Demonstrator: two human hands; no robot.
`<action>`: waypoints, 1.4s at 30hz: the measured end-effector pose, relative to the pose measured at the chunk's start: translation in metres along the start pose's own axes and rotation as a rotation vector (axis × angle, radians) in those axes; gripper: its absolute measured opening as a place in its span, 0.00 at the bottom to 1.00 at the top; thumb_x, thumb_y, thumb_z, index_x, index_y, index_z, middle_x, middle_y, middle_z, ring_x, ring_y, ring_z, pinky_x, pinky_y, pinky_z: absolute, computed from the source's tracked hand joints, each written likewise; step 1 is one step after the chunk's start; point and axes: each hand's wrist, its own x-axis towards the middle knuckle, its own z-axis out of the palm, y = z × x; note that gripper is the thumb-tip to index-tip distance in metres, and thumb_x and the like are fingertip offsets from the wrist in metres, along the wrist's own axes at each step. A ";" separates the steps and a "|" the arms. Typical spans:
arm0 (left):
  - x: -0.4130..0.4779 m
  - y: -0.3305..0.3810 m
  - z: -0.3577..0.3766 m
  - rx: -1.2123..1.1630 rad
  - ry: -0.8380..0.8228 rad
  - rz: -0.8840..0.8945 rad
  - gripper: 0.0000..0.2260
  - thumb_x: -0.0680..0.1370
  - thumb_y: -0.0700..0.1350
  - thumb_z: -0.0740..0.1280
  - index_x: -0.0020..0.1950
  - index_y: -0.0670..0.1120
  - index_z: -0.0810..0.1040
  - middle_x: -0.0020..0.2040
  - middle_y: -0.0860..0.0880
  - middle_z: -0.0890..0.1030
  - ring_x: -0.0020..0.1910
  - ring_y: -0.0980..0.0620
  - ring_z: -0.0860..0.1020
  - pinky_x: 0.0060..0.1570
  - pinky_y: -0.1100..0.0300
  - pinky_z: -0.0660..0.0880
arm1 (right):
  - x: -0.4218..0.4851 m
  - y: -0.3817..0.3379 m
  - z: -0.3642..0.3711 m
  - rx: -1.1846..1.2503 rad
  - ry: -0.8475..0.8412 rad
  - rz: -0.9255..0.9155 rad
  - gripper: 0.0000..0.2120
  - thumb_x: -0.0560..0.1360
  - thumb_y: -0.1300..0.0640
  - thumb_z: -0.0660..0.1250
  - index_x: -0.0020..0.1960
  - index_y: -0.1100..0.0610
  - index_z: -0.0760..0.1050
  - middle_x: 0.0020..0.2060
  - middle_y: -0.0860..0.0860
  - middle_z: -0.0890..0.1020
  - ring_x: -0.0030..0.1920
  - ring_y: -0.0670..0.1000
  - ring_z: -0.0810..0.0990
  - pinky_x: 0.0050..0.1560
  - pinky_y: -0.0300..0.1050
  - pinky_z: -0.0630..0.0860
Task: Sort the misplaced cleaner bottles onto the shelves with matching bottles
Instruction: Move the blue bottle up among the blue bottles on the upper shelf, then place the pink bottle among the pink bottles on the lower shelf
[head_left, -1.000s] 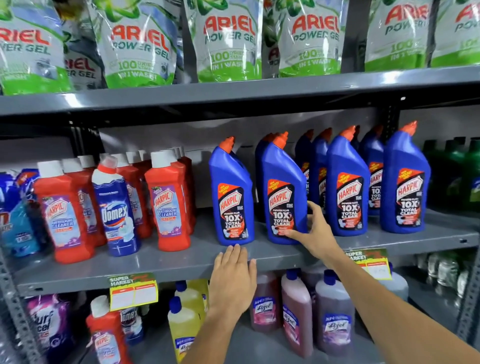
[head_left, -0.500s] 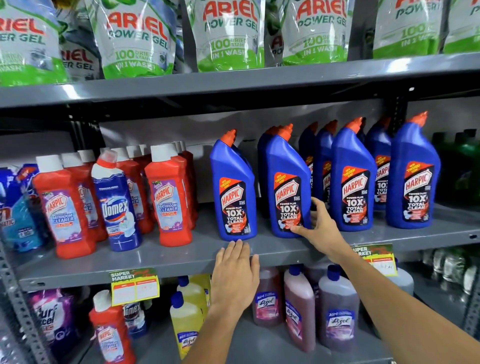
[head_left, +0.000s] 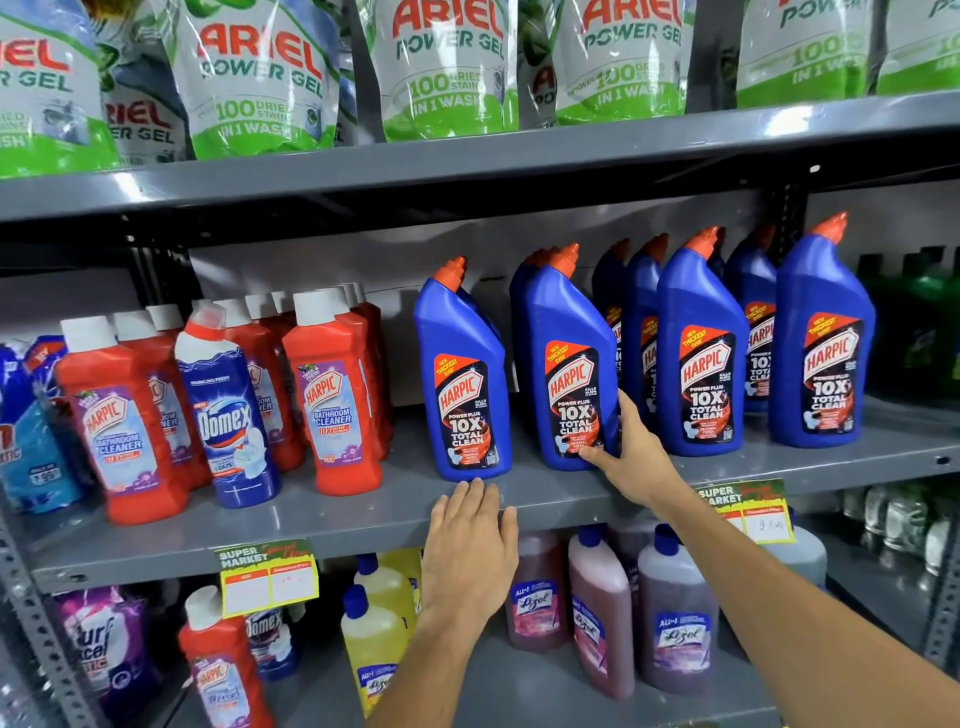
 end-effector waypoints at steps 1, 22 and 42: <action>0.000 0.000 0.000 -0.003 -0.003 -0.001 0.25 0.83 0.56 0.48 0.76 0.47 0.64 0.77 0.48 0.66 0.77 0.52 0.60 0.77 0.53 0.51 | 0.000 0.000 0.000 -0.004 0.001 0.000 0.44 0.75 0.59 0.74 0.82 0.51 0.50 0.70 0.52 0.76 0.69 0.54 0.75 0.70 0.54 0.73; 0.002 -0.001 -0.003 -0.007 -0.018 0.024 0.25 0.83 0.56 0.48 0.76 0.46 0.65 0.76 0.47 0.67 0.76 0.50 0.61 0.76 0.52 0.51 | -0.009 -0.003 0.003 -0.022 0.096 -0.088 0.40 0.74 0.57 0.76 0.79 0.55 0.58 0.69 0.51 0.77 0.67 0.49 0.76 0.68 0.50 0.75; -0.122 -0.062 0.161 0.127 -0.283 0.095 0.32 0.81 0.59 0.52 0.79 0.42 0.53 0.80 0.42 0.52 0.79 0.44 0.50 0.76 0.46 0.53 | -0.131 0.132 0.088 -0.129 0.159 0.206 0.36 0.71 0.55 0.78 0.74 0.60 0.66 0.64 0.56 0.79 0.65 0.59 0.78 0.65 0.52 0.74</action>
